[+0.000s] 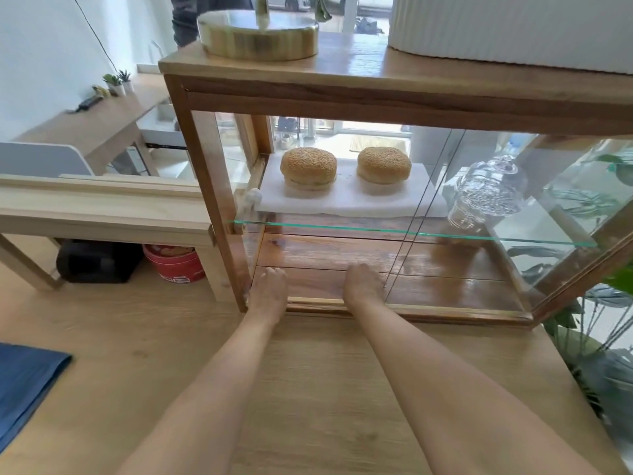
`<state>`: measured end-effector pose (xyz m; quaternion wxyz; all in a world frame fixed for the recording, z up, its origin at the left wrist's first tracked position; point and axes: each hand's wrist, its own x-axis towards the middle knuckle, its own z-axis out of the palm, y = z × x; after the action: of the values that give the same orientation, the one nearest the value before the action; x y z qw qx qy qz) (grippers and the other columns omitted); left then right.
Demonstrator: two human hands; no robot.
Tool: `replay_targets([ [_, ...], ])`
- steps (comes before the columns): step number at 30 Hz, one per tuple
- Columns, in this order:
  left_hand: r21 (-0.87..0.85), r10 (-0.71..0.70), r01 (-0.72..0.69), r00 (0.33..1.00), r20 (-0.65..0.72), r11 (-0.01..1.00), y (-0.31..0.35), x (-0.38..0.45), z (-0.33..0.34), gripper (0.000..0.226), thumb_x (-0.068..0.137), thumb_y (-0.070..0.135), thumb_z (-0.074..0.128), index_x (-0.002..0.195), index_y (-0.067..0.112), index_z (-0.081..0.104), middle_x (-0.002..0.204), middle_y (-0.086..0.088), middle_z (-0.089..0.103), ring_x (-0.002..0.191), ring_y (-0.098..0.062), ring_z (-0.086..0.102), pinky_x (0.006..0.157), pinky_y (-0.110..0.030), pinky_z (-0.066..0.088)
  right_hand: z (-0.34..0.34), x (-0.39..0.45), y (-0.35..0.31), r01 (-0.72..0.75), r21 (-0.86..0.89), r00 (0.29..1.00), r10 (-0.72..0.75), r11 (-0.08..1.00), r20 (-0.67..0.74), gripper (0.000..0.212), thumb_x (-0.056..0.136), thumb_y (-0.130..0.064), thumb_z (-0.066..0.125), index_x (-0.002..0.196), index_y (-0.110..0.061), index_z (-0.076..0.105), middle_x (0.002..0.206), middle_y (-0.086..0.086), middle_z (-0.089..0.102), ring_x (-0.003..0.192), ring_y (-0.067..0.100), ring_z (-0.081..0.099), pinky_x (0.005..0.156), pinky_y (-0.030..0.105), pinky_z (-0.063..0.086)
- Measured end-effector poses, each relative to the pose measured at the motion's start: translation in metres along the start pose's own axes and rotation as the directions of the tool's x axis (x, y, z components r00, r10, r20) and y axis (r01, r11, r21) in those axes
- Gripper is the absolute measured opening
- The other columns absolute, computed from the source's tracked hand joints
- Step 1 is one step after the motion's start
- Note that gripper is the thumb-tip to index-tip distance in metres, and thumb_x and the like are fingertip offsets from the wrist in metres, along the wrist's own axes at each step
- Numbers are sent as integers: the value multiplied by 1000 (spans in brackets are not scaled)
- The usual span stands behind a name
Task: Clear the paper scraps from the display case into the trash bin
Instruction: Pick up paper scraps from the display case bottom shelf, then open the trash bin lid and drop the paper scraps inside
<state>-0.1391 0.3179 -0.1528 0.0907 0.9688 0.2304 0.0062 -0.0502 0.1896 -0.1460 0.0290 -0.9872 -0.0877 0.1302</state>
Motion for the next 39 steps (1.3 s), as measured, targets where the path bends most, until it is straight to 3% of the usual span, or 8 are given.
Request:
replay_targets([
  [5, -29, -4, 5, 1000, 18, 1000, 0, 2, -7, 36, 89, -14, 35, 99, 0, 67, 102, -17, 68, 100, -33, 65, 78, -36, 51, -24, -14, 1, 149, 34, 986, -146, 988, -74, 38, 87, 15, 45, 117, 0, 62, 119, 15, 63, 113, 33, 61, 87, 36, 52],
  [11, -43, 35, -39, 995, -92, 998, -5, 3, -13, 36, 91, -13, 36, 117, -3, 58, 117, -18, 60, 119, -34, 50, 95, -35, 48, -40, -41, -7, 264, 71, 951, -247, 962, -185, 35, 84, 19, 44, 113, 4, 58, 114, 19, 63, 110, 36, 59, 82, 37, 51],
  [16, 5, 85, -85, 989, -121, 996, -13, -10, -23, 27, 93, -7, 44, 109, 0, 64, 110, -16, 63, 113, -31, 55, 94, -35, 51, -48, -66, -2, 295, 66, 945, -281, 953, -168, 34, 83, 21, 46, 107, 3, 61, 110, 19, 64, 106, 35, 62, 79, 34, 51],
  [22, 144, 99, -94, 995, -28, 985, -1, -38, -40, 24, 94, -3, 43, 100, 2, 66, 103, -16, 68, 95, -33, 66, 73, -38, 54, -46, -98, 18, 283, 86, 950, -267, 955, -160, 37, 81, 21, 43, 107, 2, 62, 111, 19, 63, 106, 37, 61, 81, 38, 51],
  [26, 195, 158, -154, 987, -4, 969, 26, -58, -48, 25, 98, 12, 46, 99, 5, 70, 103, -16, 71, 98, -35, 67, 78, -38, 53, -45, -120, 45, 267, 73, 948, -248, 961, -201, 36, 84, 15, 47, 111, -2, 63, 114, 17, 64, 110, 34, 61, 86, 38, 52],
  [29, 162, 195, -200, 980, 46, 966, 53, -72, -50, 25, 97, 8, 45, 107, 2, 67, 110, -18, 68, 106, -36, 64, 83, -39, 52, -42, -135, 76, 228, 110, 957, -202, 967, -207, 35, 86, 13, 45, 112, -1, 62, 117, 18, 63, 110, 35, 61, 87, 38, 51],
  [35, 74, 316, -320, 947, 59, 945, 120, -111, -40, 26, 95, 20, 51, 102, 1, 67, 106, -23, 69, 102, -38, 64, 81, -37, 51, -45, -170, 163, 107, 133, 970, -74, 985, -232, 23, 91, -3, 50, 109, -5, 65, 114, 16, 66, 108, 35, 63, 85, 36, 51],
  [39, 10, 413, -415, 908, 66, 910, 174, -138, -28, 25, 95, 15, 48, 103, 2, 67, 109, -20, 69, 105, -36, 63, 86, -40, 49, -44, -198, 232, 1, 185, 976, 39, 983, -215, 22, 90, -9, 55, 109, -8, 66, 110, 14, 67, 103, 32, 64, 82, 35, 52],
])
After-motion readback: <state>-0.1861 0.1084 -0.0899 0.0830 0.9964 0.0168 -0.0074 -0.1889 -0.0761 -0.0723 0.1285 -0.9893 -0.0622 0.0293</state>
